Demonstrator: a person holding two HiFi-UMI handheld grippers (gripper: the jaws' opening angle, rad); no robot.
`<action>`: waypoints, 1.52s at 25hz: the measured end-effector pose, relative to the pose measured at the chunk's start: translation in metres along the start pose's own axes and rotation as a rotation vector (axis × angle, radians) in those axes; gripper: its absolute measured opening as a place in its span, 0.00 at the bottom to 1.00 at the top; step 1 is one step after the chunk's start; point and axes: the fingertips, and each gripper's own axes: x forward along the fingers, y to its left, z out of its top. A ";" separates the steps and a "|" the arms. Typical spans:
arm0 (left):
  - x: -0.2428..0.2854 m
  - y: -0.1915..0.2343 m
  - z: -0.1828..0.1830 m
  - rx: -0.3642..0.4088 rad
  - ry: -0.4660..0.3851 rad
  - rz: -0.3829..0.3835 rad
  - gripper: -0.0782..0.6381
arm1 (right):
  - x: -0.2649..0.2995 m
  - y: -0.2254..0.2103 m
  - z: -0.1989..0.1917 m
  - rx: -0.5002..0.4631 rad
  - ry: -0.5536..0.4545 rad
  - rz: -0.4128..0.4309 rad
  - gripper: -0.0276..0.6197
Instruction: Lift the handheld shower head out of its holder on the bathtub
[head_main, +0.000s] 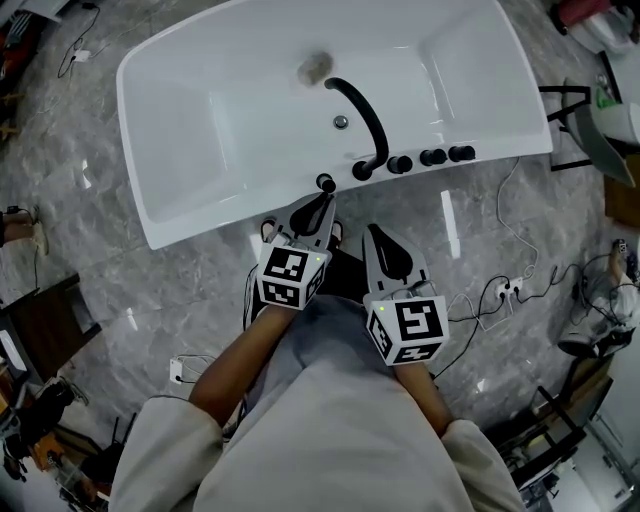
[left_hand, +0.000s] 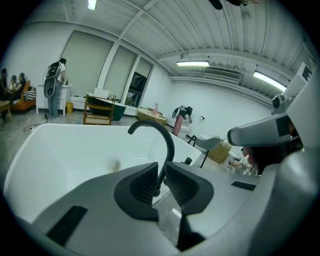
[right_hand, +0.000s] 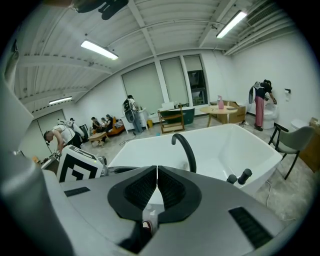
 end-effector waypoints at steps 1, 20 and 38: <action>0.002 0.002 -0.004 0.005 0.015 0.005 0.18 | 0.000 0.001 -0.001 -0.001 0.005 0.001 0.07; 0.061 0.033 -0.102 0.046 0.235 0.051 0.36 | 0.004 -0.014 -0.036 0.031 0.104 -0.033 0.07; 0.109 0.058 -0.154 0.040 0.283 0.096 0.36 | 0.002 -0.020 -0.056 0.041 0.161 -0.064 0.07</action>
